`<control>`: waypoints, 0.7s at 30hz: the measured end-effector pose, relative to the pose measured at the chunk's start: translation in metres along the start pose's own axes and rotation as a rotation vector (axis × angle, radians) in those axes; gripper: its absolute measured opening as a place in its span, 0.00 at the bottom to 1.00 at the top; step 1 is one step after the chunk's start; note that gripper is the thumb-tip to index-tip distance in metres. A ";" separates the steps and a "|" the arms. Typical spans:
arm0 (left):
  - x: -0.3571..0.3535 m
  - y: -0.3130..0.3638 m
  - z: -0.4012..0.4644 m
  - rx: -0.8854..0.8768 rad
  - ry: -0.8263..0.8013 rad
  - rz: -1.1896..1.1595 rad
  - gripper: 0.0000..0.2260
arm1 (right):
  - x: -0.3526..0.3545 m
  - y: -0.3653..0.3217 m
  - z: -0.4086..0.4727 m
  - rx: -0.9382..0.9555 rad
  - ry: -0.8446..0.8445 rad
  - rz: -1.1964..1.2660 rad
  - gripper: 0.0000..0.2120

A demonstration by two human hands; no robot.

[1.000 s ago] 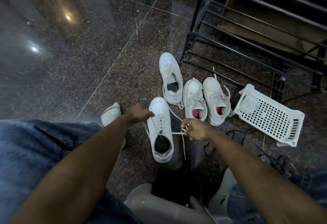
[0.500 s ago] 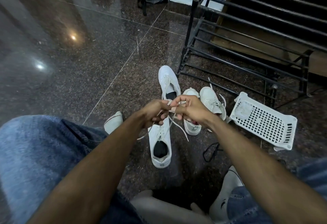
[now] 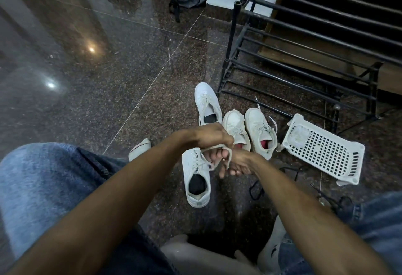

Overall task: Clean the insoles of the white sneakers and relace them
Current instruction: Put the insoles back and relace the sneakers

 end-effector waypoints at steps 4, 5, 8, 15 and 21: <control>-0.001 0.023 -0.003 -0.071 -0.042 0.064 0.12 | -0.003 0.008 -0.001 -0.059 -0.177 -0.122 0.20; -0.001 0.027 -0.002 -0.089 -0.043 0.067 0.12 | -0.001 0.008 -0.002 -0.062 -0.185 -0.139 0.19; -0.002 0.035 -0.004 -0.115 -0.061 0.038 0.12 | 0.017 0.002 -0.006 -0.053 -0.059 -0.139 0.13; 0.009 0.060 -0.019 -0.285 -0.030 -0.116 0.11 | 0.044 0.002 -0.002 -0.050 0.017 -0.060 0.11; 0.028 0.076 -0.024 -0.419 0.135 -0.236 0.20 | 0.048 0.001 0.009 -0.091 0.121 0.005 0.09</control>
Point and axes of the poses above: each hand's wrist, its own z-axis towards the middle knuckle, its own x-axis out of the back of the hand, y = z × x, the point moved 6 cm from there along z, towards the middle knuckle, and after that the axes turned 10 degrees about -z, right-handed, at the moved point
